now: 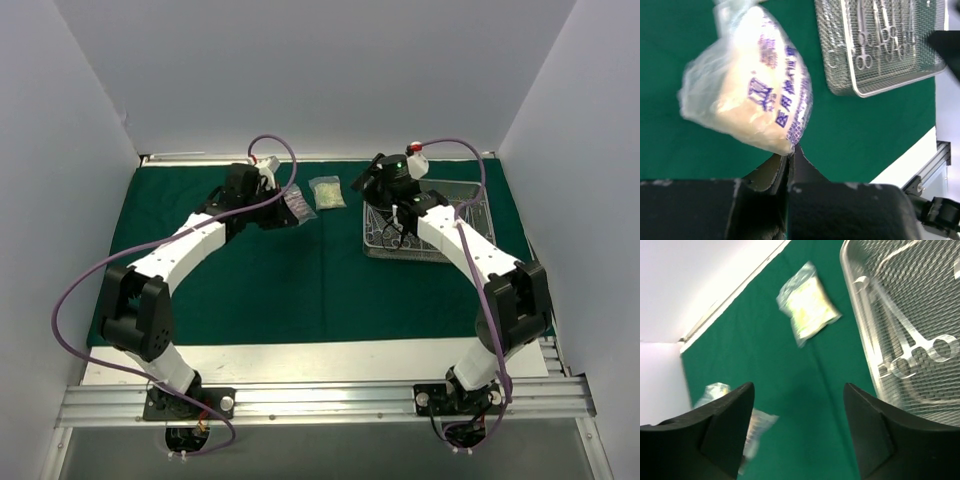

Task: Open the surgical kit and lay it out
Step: Place the medical item in the surgical kit.

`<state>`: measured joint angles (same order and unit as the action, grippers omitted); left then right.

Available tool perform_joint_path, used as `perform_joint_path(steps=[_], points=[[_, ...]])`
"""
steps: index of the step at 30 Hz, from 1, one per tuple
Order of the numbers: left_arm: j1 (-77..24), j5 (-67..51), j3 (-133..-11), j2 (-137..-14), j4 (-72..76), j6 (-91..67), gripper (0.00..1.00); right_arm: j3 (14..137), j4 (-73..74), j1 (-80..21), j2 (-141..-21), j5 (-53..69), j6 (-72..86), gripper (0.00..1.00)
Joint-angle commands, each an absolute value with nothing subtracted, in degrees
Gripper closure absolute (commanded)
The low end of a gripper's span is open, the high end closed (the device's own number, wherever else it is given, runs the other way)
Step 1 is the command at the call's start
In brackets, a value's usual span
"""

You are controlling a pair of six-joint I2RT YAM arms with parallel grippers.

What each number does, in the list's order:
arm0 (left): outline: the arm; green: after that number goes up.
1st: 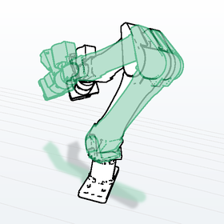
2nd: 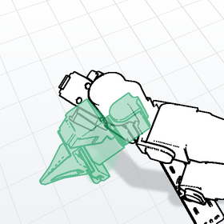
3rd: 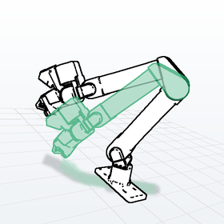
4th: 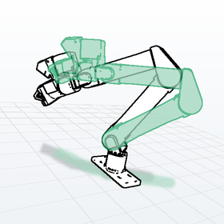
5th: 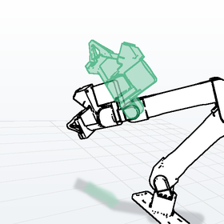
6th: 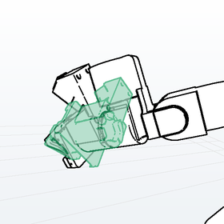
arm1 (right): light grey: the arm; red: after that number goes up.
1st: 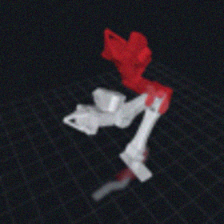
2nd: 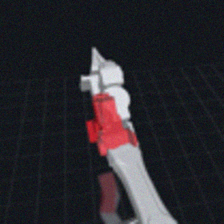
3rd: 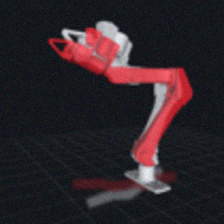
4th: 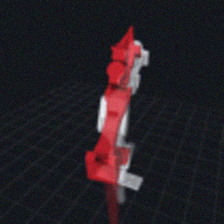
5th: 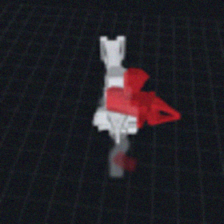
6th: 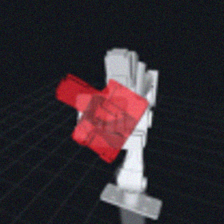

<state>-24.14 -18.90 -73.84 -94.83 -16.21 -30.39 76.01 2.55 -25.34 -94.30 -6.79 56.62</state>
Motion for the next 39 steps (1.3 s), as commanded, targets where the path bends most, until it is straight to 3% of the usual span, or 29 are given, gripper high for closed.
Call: perform_joint_path(steps=[1,12,22,39], points=[[-20.93,-25.30,-79.08,-98.25,-17.22,-23.31,0.97,77.79,3.95,-23.91,-89.21,-6.86,47.74,0.31],[-16.53,-31.73,-103.24,-120.30,-30.14,-9.41,0.97,69.79,3.34,-21.89,-81.13,-2.03,37.80,0.30],[-13.36,-35.15,-117.84,-132.70,-35.59,-4.32,0.96,67.24,4.57,-21.01,-77.70,-1.23,34.81,0.31],[-8.71,-34.46,-131.04,-146.69,-46.84,-0.44,0.88,67.06,5.45,-20.57,-80.24,1.49,34.19,0.31]])
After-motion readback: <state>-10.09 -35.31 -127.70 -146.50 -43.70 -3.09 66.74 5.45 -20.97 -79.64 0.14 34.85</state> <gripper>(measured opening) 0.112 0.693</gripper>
